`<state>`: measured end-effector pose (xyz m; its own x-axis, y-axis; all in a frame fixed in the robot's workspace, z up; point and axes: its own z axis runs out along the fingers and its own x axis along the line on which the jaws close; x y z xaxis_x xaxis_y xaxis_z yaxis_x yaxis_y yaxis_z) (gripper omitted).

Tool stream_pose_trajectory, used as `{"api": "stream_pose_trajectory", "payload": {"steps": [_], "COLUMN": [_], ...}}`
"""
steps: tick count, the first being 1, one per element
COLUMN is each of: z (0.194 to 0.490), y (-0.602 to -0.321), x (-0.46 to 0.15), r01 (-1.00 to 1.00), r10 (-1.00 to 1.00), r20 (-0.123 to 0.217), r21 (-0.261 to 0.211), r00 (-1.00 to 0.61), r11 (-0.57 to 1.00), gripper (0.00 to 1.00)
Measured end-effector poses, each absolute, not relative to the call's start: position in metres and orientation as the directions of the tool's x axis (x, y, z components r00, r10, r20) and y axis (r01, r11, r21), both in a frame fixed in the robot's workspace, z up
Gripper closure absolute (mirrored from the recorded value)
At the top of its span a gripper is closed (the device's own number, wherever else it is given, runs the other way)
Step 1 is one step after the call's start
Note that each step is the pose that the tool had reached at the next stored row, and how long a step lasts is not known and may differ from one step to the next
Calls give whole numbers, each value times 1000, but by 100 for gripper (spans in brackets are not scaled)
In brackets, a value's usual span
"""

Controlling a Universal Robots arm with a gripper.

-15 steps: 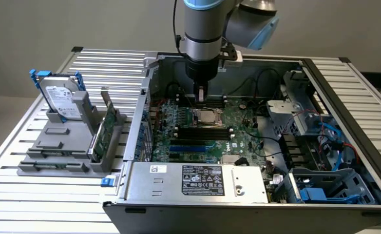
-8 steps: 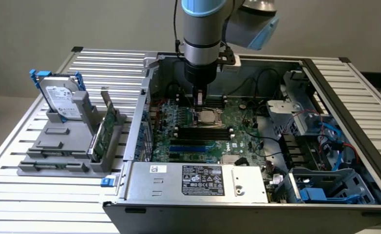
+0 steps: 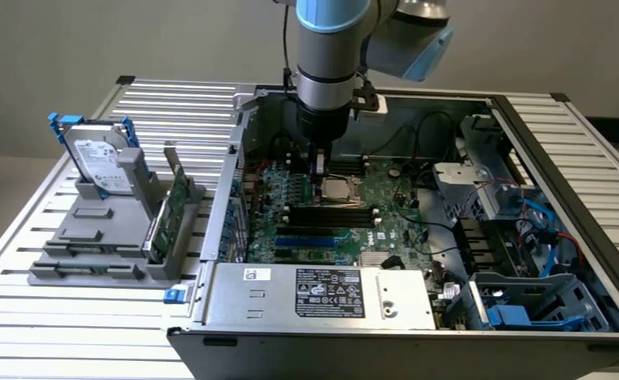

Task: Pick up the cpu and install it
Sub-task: 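Close the cpu cover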

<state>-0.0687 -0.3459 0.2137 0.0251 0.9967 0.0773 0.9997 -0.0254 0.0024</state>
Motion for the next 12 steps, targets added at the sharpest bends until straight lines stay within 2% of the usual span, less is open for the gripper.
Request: {"api": "stream_pose_trajectory", "payload": {"steps": [3,12], "z": [213,213], "y": [-346,-346], "x": [-69,-65], "r01": [1000,1000], "r10": [997,997], "r20": [77,77], "r21": [-15,-16], "r00": [26,27], "r11": [-25,-25], "gripper": [89,89]}}
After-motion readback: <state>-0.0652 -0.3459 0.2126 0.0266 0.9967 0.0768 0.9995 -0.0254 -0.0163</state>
